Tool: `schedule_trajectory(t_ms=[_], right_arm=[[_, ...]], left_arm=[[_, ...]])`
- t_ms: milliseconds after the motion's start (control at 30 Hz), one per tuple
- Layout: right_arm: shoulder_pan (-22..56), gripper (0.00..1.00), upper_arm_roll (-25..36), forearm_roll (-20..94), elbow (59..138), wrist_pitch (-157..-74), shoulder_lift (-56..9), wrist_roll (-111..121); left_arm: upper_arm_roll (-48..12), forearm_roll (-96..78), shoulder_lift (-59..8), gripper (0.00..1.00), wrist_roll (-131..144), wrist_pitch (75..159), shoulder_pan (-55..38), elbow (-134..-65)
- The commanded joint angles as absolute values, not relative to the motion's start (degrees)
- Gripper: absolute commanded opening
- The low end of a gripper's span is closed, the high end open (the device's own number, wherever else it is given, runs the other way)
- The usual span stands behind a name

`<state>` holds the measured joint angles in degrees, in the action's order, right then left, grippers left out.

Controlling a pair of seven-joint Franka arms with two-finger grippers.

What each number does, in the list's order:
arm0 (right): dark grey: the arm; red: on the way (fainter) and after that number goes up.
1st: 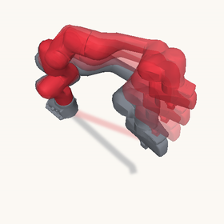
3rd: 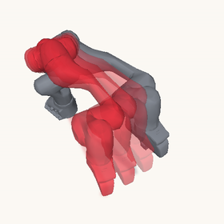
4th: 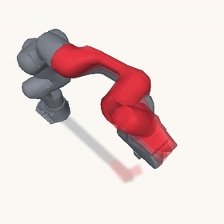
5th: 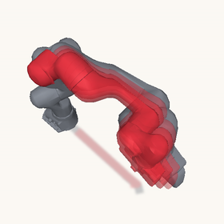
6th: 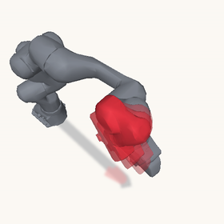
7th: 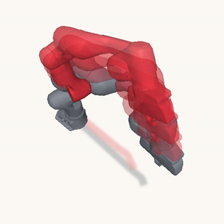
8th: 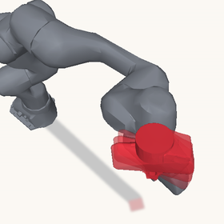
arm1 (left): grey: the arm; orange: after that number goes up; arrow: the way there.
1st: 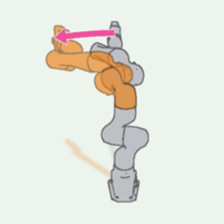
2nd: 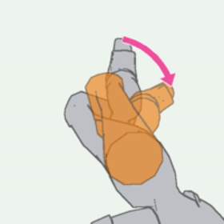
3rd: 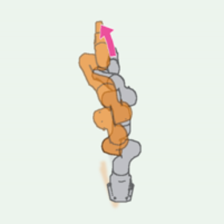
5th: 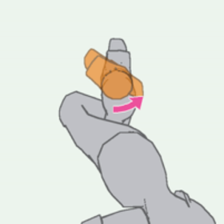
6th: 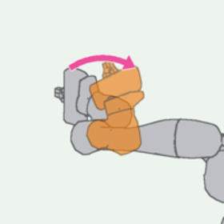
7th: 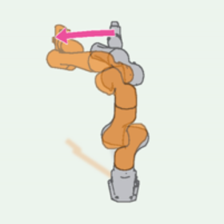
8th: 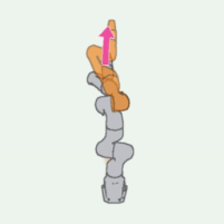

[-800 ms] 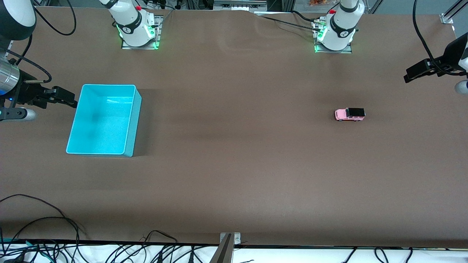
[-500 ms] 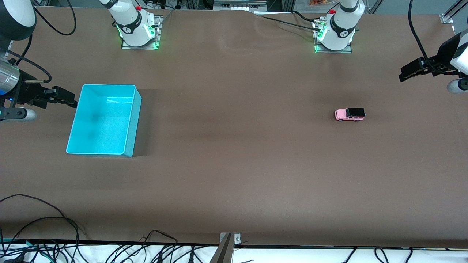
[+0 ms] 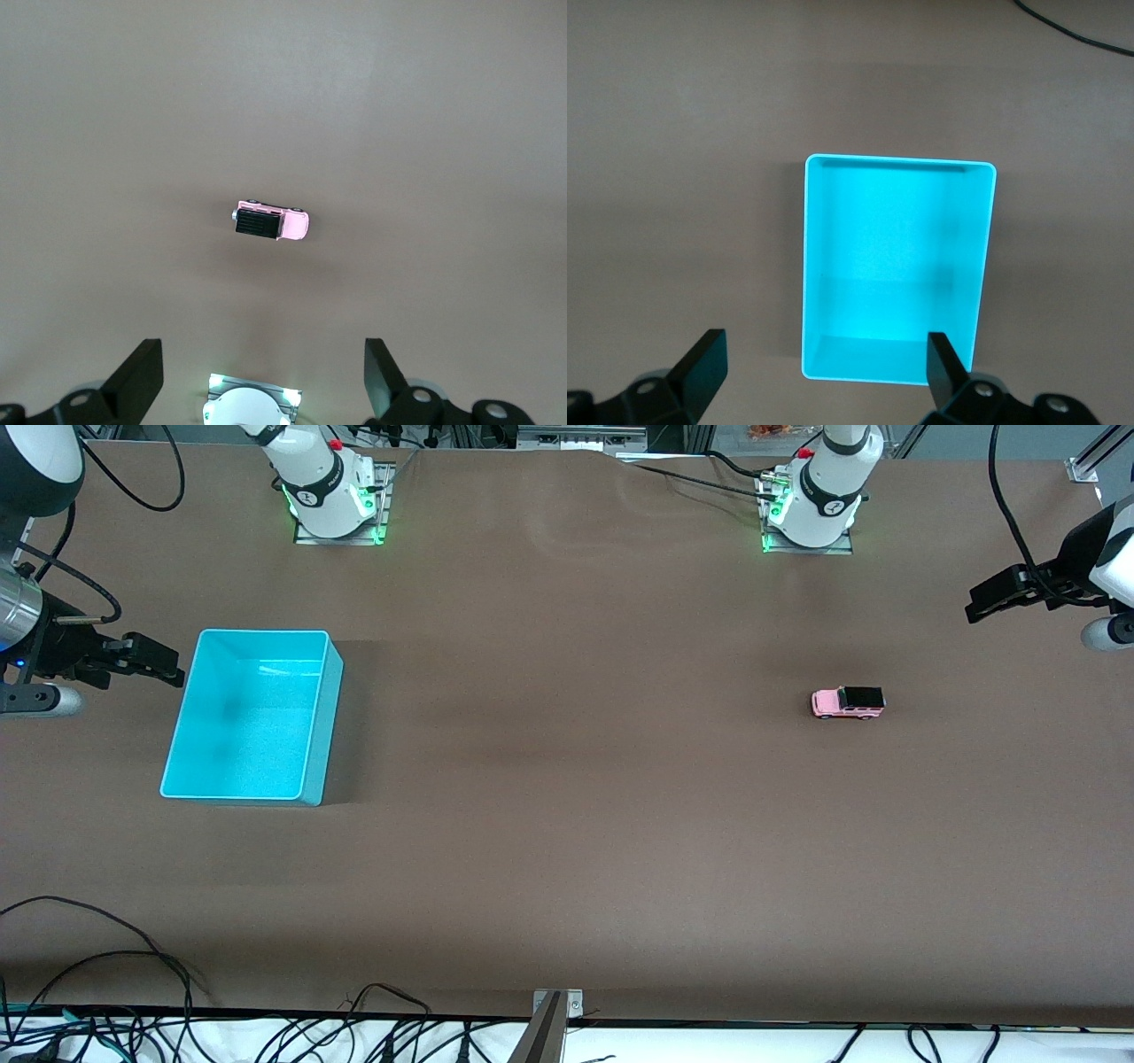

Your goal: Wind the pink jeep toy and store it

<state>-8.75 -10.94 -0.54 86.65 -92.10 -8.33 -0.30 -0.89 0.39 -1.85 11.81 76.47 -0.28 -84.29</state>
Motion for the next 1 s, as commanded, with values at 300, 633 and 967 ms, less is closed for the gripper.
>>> schedule_trajectory(t_ms=[300,633,967], right_arm=[[-8.5,1.00,-10.9,-0.5,86.1,-91.1,-8.9,-1.0],[-8.1,1.00,-11.8,-1.1,86.0,-91.2,-8.7,-1.0],[-8.0,1.00,-11.8,-1.3,86.0,-91.8,-8.8,-1.0]], left_arm=[[-0.9,-0.1,-1.7,1.00,11.3,75.5,-0.1,-83.5],[-0.7,0.1,-2.1,1.00,10.9,75.6,0.6,-83.4],[-0.7,0.1,-2.1,1.00,10.8,75.6,0.6,-83.4]])
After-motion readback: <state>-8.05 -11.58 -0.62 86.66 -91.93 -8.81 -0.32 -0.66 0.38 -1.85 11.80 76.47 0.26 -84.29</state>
